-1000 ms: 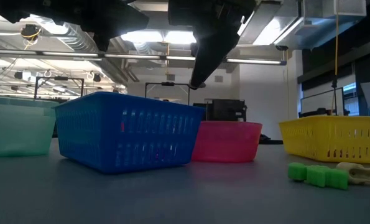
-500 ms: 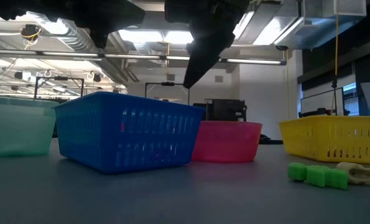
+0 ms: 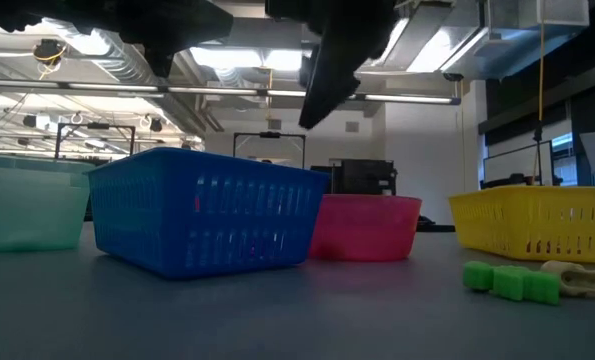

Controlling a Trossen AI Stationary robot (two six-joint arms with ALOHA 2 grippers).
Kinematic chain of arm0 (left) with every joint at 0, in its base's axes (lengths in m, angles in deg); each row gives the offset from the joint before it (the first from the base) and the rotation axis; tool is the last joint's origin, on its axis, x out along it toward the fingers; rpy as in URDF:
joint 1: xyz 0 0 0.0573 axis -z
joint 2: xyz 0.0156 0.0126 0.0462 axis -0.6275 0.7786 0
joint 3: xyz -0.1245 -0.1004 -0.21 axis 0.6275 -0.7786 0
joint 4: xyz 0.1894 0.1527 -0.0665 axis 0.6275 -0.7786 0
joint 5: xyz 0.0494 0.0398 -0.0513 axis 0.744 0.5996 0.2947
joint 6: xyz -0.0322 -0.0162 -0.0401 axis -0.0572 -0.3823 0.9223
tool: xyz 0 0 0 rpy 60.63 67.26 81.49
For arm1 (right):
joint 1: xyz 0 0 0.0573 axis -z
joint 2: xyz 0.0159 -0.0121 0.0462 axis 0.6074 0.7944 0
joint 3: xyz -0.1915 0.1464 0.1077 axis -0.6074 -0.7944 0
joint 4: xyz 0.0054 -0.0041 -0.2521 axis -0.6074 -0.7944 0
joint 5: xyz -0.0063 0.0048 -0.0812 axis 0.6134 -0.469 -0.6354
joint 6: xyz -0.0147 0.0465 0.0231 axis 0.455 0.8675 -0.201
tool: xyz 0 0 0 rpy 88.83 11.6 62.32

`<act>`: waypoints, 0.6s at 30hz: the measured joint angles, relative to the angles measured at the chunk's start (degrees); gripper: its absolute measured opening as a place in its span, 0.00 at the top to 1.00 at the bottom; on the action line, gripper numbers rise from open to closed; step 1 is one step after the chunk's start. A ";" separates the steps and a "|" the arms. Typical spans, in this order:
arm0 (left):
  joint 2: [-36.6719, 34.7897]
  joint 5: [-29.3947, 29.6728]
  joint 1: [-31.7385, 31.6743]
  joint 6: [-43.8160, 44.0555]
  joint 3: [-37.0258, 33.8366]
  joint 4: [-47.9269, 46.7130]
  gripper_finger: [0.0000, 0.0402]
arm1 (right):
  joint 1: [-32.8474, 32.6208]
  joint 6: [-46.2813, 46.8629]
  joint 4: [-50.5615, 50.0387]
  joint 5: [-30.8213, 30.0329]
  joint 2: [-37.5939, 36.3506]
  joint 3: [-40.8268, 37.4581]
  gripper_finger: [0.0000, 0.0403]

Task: Sort Halloween decoration
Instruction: Put the violet spider toy into the yellow bin

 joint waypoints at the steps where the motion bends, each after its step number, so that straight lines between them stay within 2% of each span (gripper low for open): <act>1: 0.00 0.01 0.00 0.00 0.01 0.00 0.86 | -0.58 0.02 -0.30 0.00 0.00 0.47 0.48; 9: 0.00 0.07 0.00 0.00 0.01 -0.41 0.86 | -7.97 1.02 -4.66 -2.99 -0.22 3.75 0.48; 18: 0.00 0.06 0.00 0.52 0.01 -3.21 0.86 | -17.62 16.45 -12.56 -8.87 -0.20 3.76 0.48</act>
